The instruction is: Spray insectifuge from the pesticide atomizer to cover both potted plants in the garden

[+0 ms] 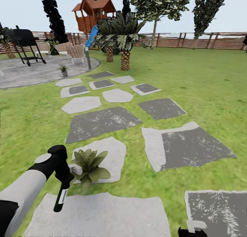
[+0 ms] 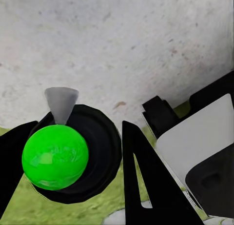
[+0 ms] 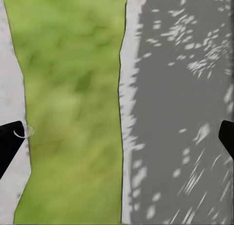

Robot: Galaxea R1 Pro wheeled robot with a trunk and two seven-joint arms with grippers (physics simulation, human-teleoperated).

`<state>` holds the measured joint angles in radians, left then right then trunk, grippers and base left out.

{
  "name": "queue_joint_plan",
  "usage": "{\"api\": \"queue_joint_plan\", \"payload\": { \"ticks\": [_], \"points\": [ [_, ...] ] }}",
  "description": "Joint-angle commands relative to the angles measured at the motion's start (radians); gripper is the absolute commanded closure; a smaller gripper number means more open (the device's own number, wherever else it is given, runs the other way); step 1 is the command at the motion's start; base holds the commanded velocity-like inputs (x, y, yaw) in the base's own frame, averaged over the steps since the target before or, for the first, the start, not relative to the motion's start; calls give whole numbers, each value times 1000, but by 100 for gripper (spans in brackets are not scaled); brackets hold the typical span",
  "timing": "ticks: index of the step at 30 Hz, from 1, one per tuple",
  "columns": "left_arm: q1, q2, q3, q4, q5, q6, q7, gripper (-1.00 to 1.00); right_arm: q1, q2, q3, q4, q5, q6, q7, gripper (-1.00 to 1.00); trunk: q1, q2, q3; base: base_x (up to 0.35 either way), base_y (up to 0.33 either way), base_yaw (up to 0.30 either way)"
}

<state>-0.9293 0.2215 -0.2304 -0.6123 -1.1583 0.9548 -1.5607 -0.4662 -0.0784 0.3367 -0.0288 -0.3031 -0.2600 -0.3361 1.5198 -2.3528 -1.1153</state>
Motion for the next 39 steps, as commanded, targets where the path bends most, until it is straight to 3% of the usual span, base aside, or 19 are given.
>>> {"api": "queue_joint_plan", "payload": {
  "ticks": [1,9,12,14,16,18,21,22,25,28,31,37,39],
  "points": [
    [-1,0,-4,1,-7,11,-10,100,0,0,8,0,-10,-2,-1,-100,0,0,-1,0,-276,185],
    [33,1,-2,8,-1,13,-10,100,0,2,8,-1,-9,-2,-1,-100,0,0,-1,41,-272,264],
    [113,-7,4,7,16,16,-10,100,0,2,8,0,-9,-2,-1,-100,0,0,-1,37,-103,277],
    [131,-8,7,7,19,16,-9,100,0,2,8,-1,-9,-2,-1,-100,0,0,-1,7,-19,249],
    [152,-8,13,8,24,18,46,100,0,1,8,0,-9,-2,-1,-100,0,0,-1,2,-6,86],
    [182,-9,54,8,42,19,104,100,0,0,8,0,-8,-2,-1,-100,0,0,-1,1,-2,28],
    [215,-10,168,9,75,18,235,100,0,-3,8,1,-6,-2,-1,-100,0,0,-1,0,0,6],
    [221,-11,222,9,105,17,289,100,0,-4,8,2,-6,-2,-1,-100,0,0,-1,0,0,1],
    [224,-38,243,9,120,11,316,100,0,-5,8,2,-6,-2,-1,-100,0,0,-1,0,0,0],
    [224,-71,249,4,126,7,386,100,0,-5,8,0,-8,-2,-1,-100,0,0,-1,0,0,0],
    [236,-76,252,7,135,6,456,100,0,-4,8,0,-8,-2,-1,-100,0,0,-1,0,0,0],
    [272,-70,268,4,175,5,477,100,0,-1,9,-1,-10,-2,-1,-100,0,0,-1,0,0,7],
    [274,-69,326,-4,181,5,478,100,0,1,8,-2,-10,-3,-1,-100,0,0,-3,0,0,159]
  ]
}}
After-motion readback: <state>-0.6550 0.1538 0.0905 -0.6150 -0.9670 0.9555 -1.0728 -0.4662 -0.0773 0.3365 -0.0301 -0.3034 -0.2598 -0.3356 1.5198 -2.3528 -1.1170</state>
